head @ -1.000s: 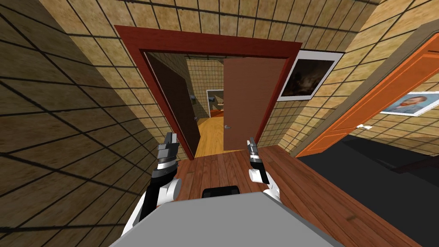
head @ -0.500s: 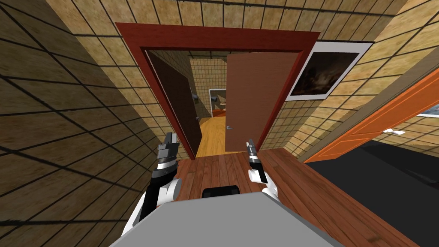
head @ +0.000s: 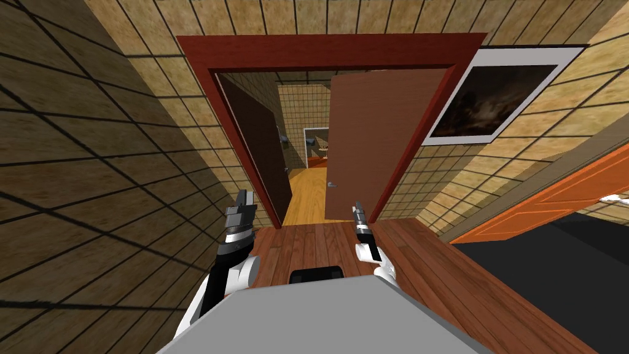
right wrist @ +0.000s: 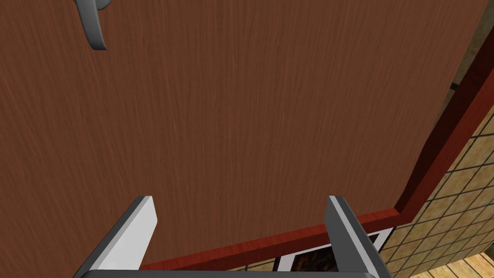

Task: Push the door open

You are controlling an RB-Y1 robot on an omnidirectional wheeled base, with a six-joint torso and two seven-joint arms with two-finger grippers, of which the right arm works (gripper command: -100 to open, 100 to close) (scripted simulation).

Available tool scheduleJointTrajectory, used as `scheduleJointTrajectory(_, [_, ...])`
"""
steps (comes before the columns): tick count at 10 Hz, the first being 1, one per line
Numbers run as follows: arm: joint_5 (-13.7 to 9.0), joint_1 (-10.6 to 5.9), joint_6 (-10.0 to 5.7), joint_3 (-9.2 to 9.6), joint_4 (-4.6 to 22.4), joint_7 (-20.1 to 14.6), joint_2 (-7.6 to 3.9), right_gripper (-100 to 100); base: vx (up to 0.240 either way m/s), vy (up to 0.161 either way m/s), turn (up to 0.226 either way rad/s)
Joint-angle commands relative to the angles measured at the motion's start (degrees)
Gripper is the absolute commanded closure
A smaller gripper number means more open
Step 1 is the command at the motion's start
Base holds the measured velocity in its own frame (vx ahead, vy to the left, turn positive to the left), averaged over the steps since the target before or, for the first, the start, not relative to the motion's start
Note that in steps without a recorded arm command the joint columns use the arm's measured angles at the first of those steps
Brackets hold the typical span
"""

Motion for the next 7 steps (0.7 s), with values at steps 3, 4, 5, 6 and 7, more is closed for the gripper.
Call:
scheduleJointTrajectory(3, [-0.4, -1.93, -0.51, -0.20, 5.1, -0.4, -0.22, -100, 0.064, -0.023, 0.086])
scheduleJointTrajectory(4, [-0.6, -2.68, -0.72, -0.28, 6.8, -0.5, -0.33, -100, 0.078, -0.032, 0.146])
scheduleJointTrajectory(5, [-0.7, -3.43, -0.92, -0.36, 8.8, -0.7, -0.43, -100, 0.072, -0.033, 0.143])
scheduleJointTrajectory(6, [-0.7, -3.43, -0.92, -0.36, 9.3, -0.7, -0.43, -100, 0.056, -0.024, 0.028])
scheduleJointTrajectory(7, [-0.9, -4.18, -1.12, -0.44, 11.3, -0.9, -0.54, -100, 0.064, -0.024, 0.063])
